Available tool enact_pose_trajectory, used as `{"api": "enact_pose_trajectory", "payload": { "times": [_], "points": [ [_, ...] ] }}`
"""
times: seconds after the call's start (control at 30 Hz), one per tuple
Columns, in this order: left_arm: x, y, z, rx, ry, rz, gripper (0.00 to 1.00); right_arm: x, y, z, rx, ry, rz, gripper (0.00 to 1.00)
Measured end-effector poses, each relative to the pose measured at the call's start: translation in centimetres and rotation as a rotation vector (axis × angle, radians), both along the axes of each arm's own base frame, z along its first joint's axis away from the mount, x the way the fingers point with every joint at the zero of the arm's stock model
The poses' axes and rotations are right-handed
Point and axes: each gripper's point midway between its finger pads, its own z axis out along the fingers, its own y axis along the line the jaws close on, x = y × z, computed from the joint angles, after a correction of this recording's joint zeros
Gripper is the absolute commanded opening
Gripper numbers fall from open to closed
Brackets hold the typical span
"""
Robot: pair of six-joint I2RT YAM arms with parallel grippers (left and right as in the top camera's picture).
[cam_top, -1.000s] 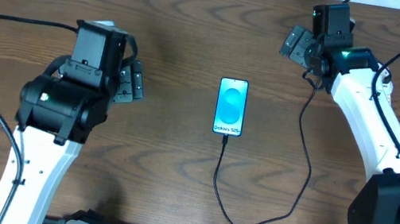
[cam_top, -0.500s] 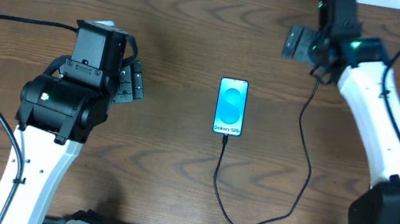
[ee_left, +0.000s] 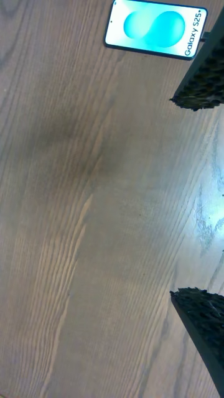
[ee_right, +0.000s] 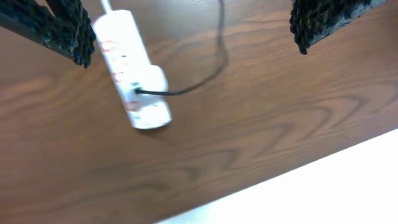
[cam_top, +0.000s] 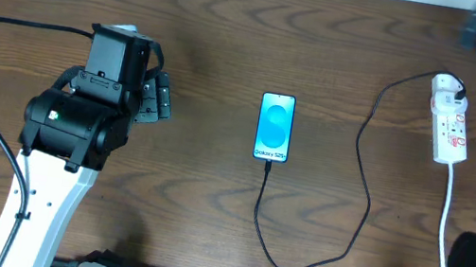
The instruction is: Plug charger to phone and switch on socket
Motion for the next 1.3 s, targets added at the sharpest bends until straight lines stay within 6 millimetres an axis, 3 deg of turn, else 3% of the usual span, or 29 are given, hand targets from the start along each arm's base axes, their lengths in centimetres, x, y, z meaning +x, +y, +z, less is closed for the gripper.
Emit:
{"api": "enact_pose_trajectory", "payload": {
  "times": [0.17, 0.33, 0.7, 0.93, 1.13, 1.3],
  "points": [
    [0.0, 0.0, 0.0, 0.000, 0.000, 0.000, 0.92, -1.0, -5.3, -1.1, 0.057, -0.003, 0.004, 0.99],
    [0.0, 0.0, 0.0, 0.000, 0.000, 0.000, 0.92, -0.3, -7.2, -4.6, 0.104, 0.042, 0.063, 0.99],
    [0.0, 0.0, 0.0, 0.000, 0.000, 0.000, 0.92, 1.8, -6.1, -15.4, 0.269, 0.221, 0.160, 0.99],
    [0.0, 0.0, 0.0, 0.000, 0.000, 0.000, 0.91, 2.0, -5.1, -20.3, 0.341, 0.311, 0.178, 0.99],
    [0.0, 0.0, 0.0, 0.000, 0.000, 0.000, 0.92, 2.0, -4.7, -22.4, 0.367, 0.349, 0.182, 0.99],
    [0.0, 0.0, 0.0, 0.000, 0.000, 0.000, 0.92, 2.2, -4.7, -22.8, 0.367, 0.346, 0.185, 0.99]
  ]
}}
